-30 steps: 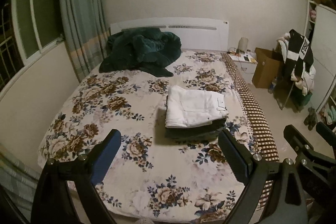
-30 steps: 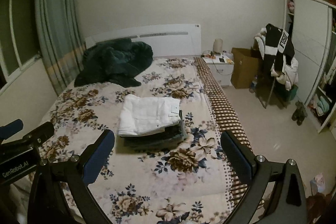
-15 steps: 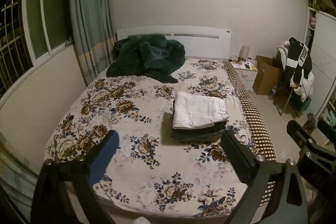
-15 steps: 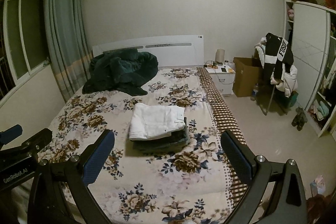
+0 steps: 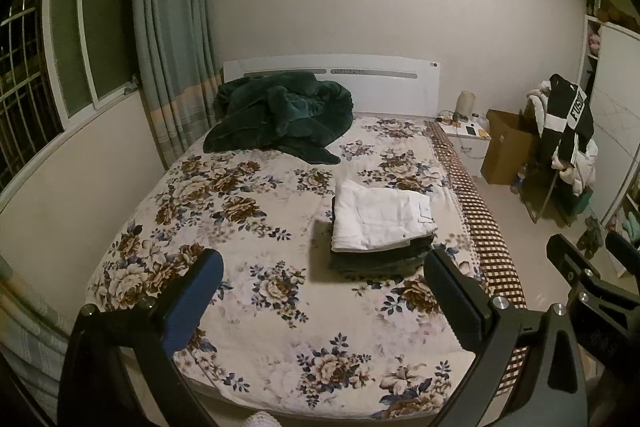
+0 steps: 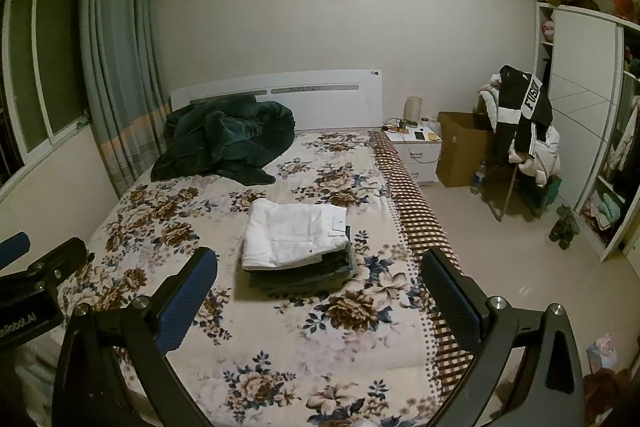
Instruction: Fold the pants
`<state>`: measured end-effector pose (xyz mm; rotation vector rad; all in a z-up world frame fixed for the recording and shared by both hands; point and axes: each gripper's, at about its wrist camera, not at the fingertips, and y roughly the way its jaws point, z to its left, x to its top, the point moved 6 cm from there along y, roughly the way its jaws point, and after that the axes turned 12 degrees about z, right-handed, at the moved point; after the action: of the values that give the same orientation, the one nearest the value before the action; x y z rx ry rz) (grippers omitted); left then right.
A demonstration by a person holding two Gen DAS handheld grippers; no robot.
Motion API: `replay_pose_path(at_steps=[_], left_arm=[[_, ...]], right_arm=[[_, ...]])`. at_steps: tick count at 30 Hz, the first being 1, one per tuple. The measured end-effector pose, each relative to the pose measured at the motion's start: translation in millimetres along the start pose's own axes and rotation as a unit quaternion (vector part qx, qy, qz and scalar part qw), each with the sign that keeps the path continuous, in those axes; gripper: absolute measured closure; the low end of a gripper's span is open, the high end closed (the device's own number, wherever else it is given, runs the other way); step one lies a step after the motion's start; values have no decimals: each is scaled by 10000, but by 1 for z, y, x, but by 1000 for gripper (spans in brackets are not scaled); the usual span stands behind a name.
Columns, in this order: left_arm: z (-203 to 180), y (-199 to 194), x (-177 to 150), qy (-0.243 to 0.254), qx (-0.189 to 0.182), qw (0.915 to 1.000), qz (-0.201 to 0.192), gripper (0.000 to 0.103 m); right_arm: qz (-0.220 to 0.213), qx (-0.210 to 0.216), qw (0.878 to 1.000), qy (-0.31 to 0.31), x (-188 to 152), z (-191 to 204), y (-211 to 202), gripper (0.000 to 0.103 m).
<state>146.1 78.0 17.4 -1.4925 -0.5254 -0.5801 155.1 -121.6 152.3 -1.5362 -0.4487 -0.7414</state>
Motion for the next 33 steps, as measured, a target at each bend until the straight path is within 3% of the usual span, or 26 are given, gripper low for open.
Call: replay_pose_path(at_steps=[33], left_arm=[[-1,0,-3,48,-42,10000,37,0]], right_arm=[[45,33,10000,8,-1,-4,3,0]])
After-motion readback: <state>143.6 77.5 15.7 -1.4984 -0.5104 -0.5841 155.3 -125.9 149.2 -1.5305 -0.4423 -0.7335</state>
